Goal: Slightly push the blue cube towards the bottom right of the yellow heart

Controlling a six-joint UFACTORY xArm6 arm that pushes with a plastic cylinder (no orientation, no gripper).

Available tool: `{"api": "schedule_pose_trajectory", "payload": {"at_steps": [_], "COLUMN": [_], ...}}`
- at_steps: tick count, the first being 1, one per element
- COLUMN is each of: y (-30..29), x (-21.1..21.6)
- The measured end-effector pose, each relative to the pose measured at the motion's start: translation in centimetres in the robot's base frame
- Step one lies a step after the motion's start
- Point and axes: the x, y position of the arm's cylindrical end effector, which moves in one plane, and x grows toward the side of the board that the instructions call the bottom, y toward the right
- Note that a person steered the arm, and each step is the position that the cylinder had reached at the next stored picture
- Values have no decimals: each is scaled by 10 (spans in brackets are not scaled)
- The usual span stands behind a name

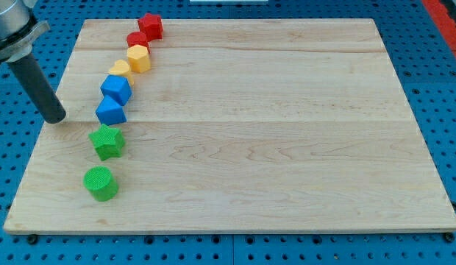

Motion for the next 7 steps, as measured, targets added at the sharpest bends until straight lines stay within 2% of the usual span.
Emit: {"api": "schedule_pose_trajectory", "payload": {"at_steps": [1,2,5,6,7], "y": [2,38,77,47,32], "x": [-26,-48,-46,-46,-66]}}
